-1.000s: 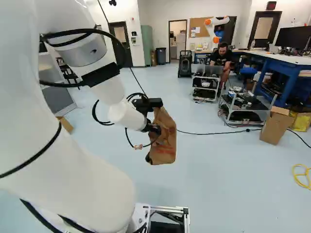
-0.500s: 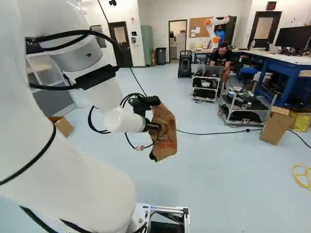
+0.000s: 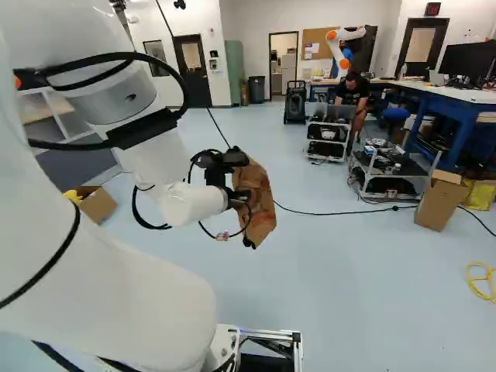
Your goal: Pick up the grocery bag from the ground
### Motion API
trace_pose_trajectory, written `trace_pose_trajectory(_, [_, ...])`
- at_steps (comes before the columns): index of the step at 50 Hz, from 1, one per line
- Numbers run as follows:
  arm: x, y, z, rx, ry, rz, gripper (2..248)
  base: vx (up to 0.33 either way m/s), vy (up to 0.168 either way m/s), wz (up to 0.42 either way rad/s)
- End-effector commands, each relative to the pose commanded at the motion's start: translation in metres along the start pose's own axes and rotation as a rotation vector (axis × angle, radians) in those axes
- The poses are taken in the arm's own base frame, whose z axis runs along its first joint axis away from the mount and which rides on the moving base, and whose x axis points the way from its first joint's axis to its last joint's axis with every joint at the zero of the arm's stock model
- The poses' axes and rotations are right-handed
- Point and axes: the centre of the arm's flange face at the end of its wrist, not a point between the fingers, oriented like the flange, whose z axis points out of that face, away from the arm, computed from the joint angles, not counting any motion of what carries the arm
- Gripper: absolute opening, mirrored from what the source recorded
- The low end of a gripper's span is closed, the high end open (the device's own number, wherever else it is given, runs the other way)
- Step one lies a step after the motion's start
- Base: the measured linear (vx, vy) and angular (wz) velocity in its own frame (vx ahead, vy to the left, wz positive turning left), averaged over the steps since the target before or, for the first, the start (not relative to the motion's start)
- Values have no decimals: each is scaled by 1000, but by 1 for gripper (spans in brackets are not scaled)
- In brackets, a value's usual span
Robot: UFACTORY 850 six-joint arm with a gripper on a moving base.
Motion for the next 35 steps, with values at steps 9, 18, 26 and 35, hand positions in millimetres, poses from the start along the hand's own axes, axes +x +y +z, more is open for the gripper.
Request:
trace_pose_trajectory(9, [-1,-3,-5,37,46,4,18,0,0,0])
trace_pose_trajectory(18, [-3,-7,-9,73,85,9,18,0,0,0])
trace_pose_trajectory(26, [-4,-9,-12,103,113,15,18,0,0,0])
trace_pose_trajectory(35, [-5,-12,-15,133,139,20,18,0,0,0])
